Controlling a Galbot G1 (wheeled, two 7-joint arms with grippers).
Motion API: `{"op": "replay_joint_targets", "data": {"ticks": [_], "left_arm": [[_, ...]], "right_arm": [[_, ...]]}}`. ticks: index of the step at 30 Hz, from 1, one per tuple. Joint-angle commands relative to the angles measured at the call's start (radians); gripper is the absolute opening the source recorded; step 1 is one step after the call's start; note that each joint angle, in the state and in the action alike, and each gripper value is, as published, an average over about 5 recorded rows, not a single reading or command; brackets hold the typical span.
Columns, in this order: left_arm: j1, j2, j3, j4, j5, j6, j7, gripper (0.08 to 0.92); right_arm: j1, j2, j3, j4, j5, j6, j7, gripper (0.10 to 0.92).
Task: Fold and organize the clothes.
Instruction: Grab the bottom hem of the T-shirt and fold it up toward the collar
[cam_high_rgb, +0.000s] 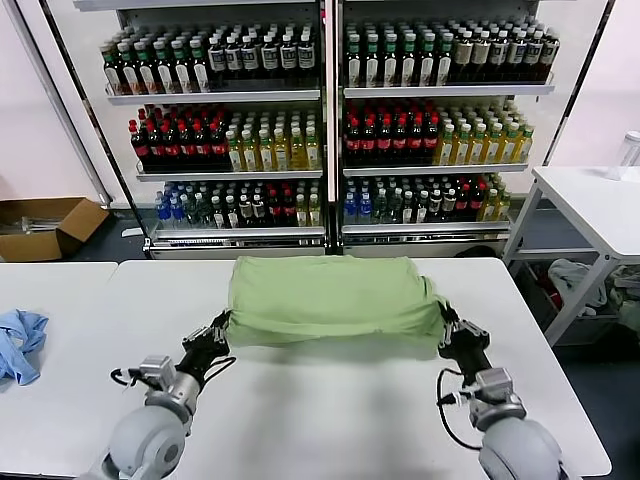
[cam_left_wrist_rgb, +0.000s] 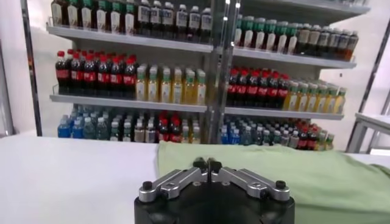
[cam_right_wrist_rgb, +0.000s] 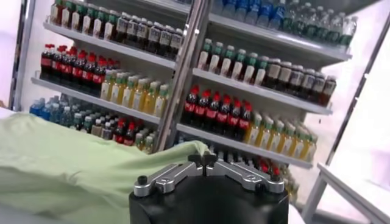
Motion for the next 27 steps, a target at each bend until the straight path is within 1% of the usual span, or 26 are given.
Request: {"op": "replay_joint_targets", "data": {"ticks": [1,6,13,21,24,26,27], "left_arm": [[-0.219,-0.007,0.099,0.215,0.029,0.024,-0.003,0.083],[-0.256,-0.015,0.117,0.279,0.057,0.019,0.011,0.083],[-0.284,-0.02,0.143,0.333,0.095,0.022,0.035,0.084],[-0.278,-0.014,0.143,0.342,0.127,0.025,0.05,0.085],[-0.269,-0.012,0.142,0.337,0.144,0.036,0.056,0.087],[-0.261,-0.01,0.143,0.335,0.158,0.041,0.059,0.099],[-0.257,-0.009,0.143,0.333,0.162,0.042,0.059,0.117]], "right_arm": [[0.24,0.019,-0.118,-0.213,-0.035,0.021,-0.03,0.106],[0.312,0.048,-0.176,-0.321,-0.044,0.041,-0.046,0.106],[0.351,0.07,-0.238,-0.416,-0.04,0.038,-0.055,0.106],[0.342,0.084,-0.247,-0.427,-0.034,0.027,-0.05,0.107],[0.332,0.08,-0.245,-0.412,-0.014,-0.006,-0.051,0.143],[0.324,0.074,-0.243,-0.4,0.001,-0.025,-0.055,0.194],[0.32,0.073,-0.241,-0.394,0.007,-0.034,-0.056,0.22]]}}
